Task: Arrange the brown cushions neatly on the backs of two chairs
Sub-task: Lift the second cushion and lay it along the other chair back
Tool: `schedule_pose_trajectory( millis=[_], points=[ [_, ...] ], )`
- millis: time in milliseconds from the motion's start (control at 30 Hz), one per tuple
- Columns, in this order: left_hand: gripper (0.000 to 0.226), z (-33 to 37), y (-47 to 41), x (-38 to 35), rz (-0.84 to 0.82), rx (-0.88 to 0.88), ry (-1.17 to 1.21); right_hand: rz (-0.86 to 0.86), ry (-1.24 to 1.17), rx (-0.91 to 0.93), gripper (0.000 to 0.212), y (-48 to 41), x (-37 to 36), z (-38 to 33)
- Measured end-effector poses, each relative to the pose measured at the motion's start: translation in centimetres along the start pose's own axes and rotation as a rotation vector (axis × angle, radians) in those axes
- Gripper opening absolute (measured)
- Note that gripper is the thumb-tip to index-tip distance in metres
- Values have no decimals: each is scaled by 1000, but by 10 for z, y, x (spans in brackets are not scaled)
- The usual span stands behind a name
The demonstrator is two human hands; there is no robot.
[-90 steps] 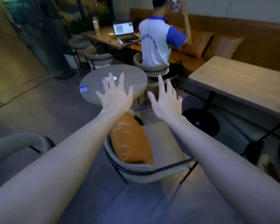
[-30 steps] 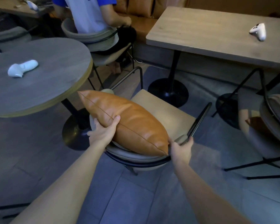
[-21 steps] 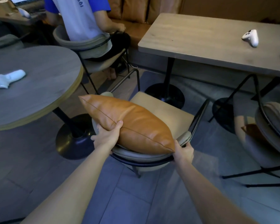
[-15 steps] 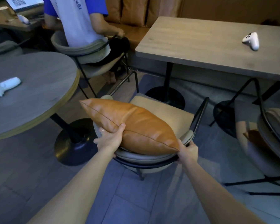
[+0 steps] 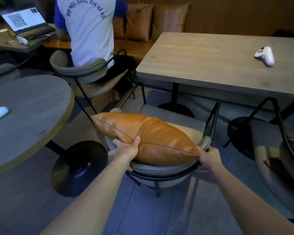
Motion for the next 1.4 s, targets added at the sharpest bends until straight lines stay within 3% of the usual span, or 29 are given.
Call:
schedule_pose_trajectory(
  millis=[100,233,367,500,567,633,700,733,900,1200,1333,1400],
  points=[
    [112,15,-5,-6,-37,27,11,30,43,-5,30,-16,3,-9],
    [109,24,-10,-5,-83,46,-38,66,127,-26,48,-21,-7,-11],
    [116,19,-17,5,-194,25,6,265,-48,-90,58,19,-35,11],
    [135,5,-35,23,-314,8,152,320,-225,-112,62,72,-78,15],
    [130,5,-50,42,-262,-75,211,296,-267,-134,76,94,-102,6],
    [120,13,-65,61,-228,-167,253,252,-331,-176,104,104,-126,3],
    [117,24,-79,74,-268,-176,292,195,-406,-254,127,106,-148,6],
    [115,30,-84,78,-295,-168,314,185,-420,-288,129,103,-156,9],
    [100,50,-100,77,-465,-137,290,165,-366,-424,108,77,-156,21],
    [108,63,-101,32,-502,-151,317,227,-340,-364,75,48,-105,4],
    [100,67,-109,21,-466,-135,336,268,-398,-320,66,37,-99,6],
    [115,70,-110,20,-494,-121,318,273,-428,-320,64,38,-102,7]
  ],
)
Point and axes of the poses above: each hand's wrist, its own y-axis away from the middle knuckle, its own x-axis out of the back of the hand, z = x × y, the point moved 5 cm from there along -y, towards the middle knuckle, and after that the axes turned 1 degree about -z, right-handed, at the moved point
